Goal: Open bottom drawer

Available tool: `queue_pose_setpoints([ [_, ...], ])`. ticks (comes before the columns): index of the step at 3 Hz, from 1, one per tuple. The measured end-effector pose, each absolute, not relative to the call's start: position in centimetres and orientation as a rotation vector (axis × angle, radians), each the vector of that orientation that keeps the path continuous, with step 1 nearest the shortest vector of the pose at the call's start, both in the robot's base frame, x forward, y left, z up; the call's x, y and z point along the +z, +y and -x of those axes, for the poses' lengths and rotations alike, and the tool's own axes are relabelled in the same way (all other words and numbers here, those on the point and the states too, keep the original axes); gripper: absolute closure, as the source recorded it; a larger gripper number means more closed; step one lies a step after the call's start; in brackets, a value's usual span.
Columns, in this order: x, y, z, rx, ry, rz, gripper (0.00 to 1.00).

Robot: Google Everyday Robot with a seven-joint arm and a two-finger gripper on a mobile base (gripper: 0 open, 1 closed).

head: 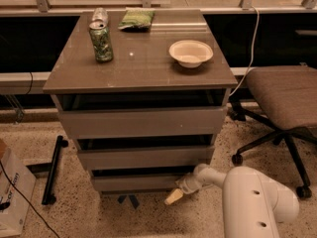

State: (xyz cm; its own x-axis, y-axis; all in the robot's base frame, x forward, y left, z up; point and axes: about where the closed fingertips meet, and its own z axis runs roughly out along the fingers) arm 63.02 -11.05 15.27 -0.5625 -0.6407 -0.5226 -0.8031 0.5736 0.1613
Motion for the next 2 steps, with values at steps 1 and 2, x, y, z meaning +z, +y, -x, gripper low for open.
queue_pose_setpoints([
  [1,15.27,-11.04,-62.76,0.542,2.399,1.165,0.00],
  [2,15.26,-11.04,-62.67,0.542,2.399,1.165,0.16],
])
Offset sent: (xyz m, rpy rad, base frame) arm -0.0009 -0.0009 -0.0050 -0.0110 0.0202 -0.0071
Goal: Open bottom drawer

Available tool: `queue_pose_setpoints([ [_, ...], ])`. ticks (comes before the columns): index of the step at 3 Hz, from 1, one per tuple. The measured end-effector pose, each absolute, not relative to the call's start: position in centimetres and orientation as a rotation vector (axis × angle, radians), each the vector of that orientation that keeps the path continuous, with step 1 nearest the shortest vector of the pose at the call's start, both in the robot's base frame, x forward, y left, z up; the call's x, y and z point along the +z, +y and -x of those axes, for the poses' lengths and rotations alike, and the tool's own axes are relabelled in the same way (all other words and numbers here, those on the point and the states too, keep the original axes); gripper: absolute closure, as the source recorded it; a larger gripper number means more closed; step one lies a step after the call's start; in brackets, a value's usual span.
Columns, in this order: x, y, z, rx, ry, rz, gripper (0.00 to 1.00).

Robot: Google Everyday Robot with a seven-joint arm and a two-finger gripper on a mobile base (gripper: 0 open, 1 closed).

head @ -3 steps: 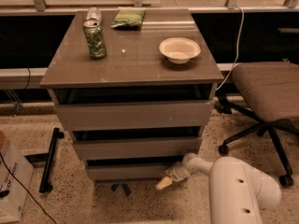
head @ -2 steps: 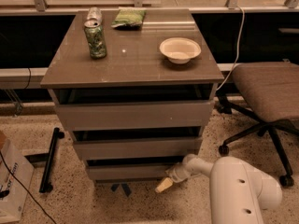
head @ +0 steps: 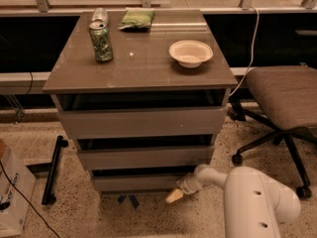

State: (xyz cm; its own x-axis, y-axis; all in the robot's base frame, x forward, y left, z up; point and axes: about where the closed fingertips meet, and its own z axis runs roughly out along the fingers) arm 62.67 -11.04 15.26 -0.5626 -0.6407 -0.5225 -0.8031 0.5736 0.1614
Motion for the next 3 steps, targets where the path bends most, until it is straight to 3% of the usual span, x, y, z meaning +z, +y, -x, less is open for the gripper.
queue_pose_setpoints([
  [1,15.4,-11.1,-62.4,0.540,2.402,1.168,0.47],
  [3,20.8,-11.9,-57.5,0.455,2.390,1.245,0.99],
])
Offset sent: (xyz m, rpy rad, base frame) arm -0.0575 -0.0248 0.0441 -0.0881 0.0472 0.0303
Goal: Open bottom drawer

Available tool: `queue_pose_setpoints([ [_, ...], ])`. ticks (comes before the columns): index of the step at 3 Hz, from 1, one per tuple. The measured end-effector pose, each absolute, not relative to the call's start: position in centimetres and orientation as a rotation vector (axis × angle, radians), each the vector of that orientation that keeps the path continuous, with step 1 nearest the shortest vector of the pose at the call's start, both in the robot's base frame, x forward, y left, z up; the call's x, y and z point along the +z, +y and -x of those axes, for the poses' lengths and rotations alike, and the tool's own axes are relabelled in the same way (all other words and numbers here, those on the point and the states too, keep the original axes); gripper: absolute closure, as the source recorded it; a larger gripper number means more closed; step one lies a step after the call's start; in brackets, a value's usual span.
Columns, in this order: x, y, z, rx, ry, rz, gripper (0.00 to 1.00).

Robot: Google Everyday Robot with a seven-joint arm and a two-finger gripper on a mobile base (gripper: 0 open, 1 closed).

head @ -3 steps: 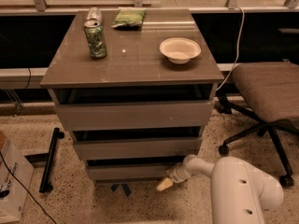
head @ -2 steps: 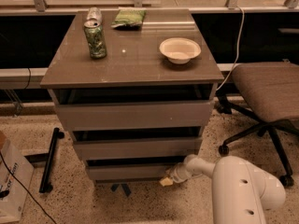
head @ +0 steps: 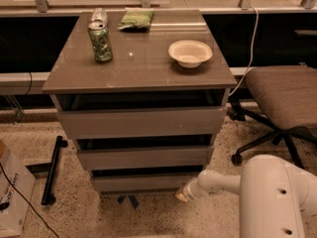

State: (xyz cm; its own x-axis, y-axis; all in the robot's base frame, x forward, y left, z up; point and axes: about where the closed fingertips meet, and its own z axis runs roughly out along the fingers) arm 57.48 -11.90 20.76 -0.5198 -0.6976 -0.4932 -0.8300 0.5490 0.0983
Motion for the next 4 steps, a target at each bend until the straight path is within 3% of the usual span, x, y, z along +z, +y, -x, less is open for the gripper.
queue_pose_setpoints([
  [1,22.6,-11.2,-56.8,0.386,2.338,1.294,1.00],
  [2,23.4,-10.8,-58.3,0.302,2.255,1.339,0.82],
  [4,23.8,-11.5,-62.0,0.281,2.156,1.305,0.35],
])
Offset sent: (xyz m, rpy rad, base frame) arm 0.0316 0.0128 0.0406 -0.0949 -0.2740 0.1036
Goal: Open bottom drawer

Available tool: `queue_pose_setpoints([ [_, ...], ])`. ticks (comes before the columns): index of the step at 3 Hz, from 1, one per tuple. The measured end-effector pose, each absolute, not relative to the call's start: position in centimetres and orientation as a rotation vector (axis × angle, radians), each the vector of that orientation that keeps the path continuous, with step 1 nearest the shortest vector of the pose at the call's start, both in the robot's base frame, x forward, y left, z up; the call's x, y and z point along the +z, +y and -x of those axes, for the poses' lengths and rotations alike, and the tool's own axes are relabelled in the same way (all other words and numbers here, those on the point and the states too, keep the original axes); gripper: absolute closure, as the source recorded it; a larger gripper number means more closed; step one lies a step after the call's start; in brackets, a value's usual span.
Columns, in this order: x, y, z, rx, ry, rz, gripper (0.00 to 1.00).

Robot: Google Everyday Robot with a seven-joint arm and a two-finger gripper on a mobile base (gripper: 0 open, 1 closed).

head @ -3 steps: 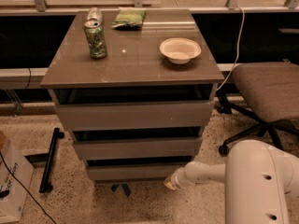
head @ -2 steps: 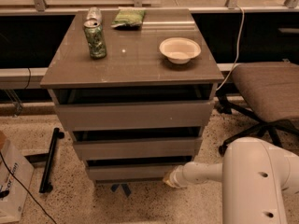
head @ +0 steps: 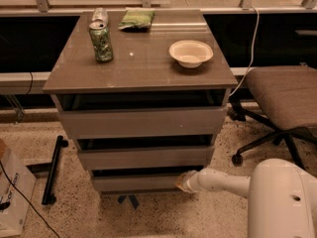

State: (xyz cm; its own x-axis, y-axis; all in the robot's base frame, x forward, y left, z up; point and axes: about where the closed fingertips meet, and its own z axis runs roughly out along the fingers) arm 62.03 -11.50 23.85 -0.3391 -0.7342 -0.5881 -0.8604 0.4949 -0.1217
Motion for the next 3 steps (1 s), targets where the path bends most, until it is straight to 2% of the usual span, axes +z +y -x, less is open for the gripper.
queue_pose_setpoints([
  [1,24.29,-12.24,-63.40,0.274,2.133,1.280,0.12],
  [2,24.32,-12.66,-64.31,0.276,2.124,1.266,0.00],
  [3,23.93,-12.75,-64.09,0.280,2.128,1.262,0.00],
])
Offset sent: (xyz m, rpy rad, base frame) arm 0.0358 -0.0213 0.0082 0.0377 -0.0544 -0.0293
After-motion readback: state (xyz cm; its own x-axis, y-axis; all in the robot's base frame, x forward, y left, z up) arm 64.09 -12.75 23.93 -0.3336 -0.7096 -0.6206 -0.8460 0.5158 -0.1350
